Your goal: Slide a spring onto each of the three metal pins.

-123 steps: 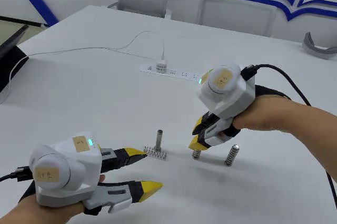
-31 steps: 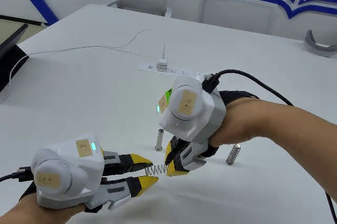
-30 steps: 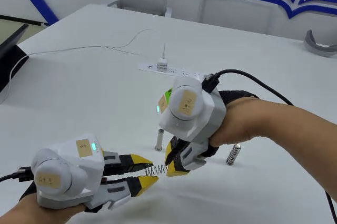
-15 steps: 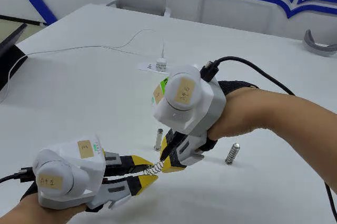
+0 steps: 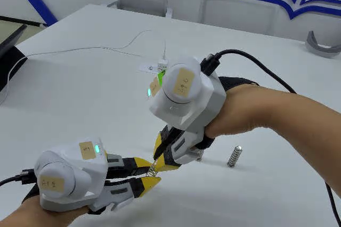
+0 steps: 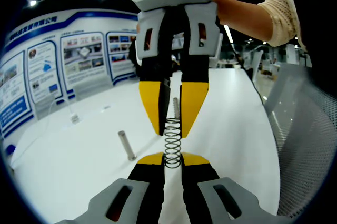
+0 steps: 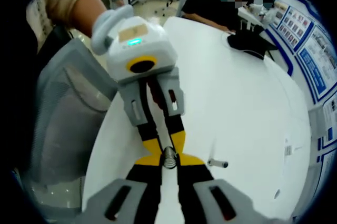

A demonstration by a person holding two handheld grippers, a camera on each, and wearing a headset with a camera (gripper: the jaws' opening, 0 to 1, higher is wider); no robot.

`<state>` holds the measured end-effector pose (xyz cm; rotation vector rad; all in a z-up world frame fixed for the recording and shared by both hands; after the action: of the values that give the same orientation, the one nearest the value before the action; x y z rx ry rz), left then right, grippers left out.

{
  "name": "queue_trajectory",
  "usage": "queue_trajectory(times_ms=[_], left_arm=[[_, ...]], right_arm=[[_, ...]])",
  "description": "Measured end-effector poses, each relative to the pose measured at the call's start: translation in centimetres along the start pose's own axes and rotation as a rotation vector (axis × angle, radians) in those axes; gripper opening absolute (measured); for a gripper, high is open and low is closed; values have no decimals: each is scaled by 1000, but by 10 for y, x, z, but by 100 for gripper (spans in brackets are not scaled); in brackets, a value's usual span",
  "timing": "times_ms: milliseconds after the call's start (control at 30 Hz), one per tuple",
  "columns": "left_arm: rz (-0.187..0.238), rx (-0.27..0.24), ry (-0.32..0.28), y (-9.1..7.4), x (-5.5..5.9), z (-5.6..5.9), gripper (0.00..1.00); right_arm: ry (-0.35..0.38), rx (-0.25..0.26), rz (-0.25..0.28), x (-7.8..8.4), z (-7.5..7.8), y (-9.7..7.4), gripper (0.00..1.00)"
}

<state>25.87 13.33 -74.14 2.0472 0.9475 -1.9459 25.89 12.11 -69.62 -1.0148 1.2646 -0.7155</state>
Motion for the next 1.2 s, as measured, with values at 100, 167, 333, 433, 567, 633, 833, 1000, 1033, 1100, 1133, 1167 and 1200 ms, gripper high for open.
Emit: queue_trajectory(times_ms=[100, 167, 333, 433, 567, 633, 833, 1000, 1033, 1100, 1133, 1167, 1200], left_arm=[[2, -1, -14, 0, 0, -1, 11], [4, -2, -21, 0, 0, -1, 11], [15, -8, -55, -1, 0, -4, 11], [16, -11, -59, -1, 0, -5, 11], [23, -14, -63, -2, -2, -5, 11], [28, -16, -66, -2, -2, -6, 11], [38, -22, -82, -2, -4, -7, 11], [37, -21, -80, -1, -5, -6, 11], [38, -24, -77, -1, -5, -6, 11], [41, -30, -79, -1, -6, -7, 13], [43, -30, -85, -1, -6, -7, 15], [43, -32, -85, -1, -6, -7, 17], [39, -35, -83, -1, -6, -7, 19]], right_arm=[[-4, 5, 5, -2, 0, 0, 12], [-7, 10, 8, -3, 0, 0, 12], [-2, 17, 30, -5, 2, -2, 14], [0, 23, 28, -4, 3, -3, 15], [2, 29, 18, -1, 4, -1, 15], [4, 32, 20, 0, 5, -1, 15], [17, 38, 39, -2, 6, 0, 13], [26, 33, 49, -2, 5, 0, 12], [25, 34, 49, -2, 5, -1, 12], [29, 36, 48, -2, 6, -1, 12], [29, 40, 49, -2, 7, -2, 12], [34, 40, 48, -1, 7, -2, 12], [37, 41, 49, -1, 8, -3, 12]])
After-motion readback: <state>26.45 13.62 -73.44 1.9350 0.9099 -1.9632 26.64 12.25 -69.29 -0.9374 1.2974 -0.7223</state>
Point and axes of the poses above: the centre of the closed fingertips' face, and the gripper's own axes: y roughly forward along the fingers, z roughly to its right, x roughly out of its underside, the point moved 3 cm from there along -y, roughly backward along the fingers, and after that the axes turned 6 degrees about -x, right-handed, at the moved point
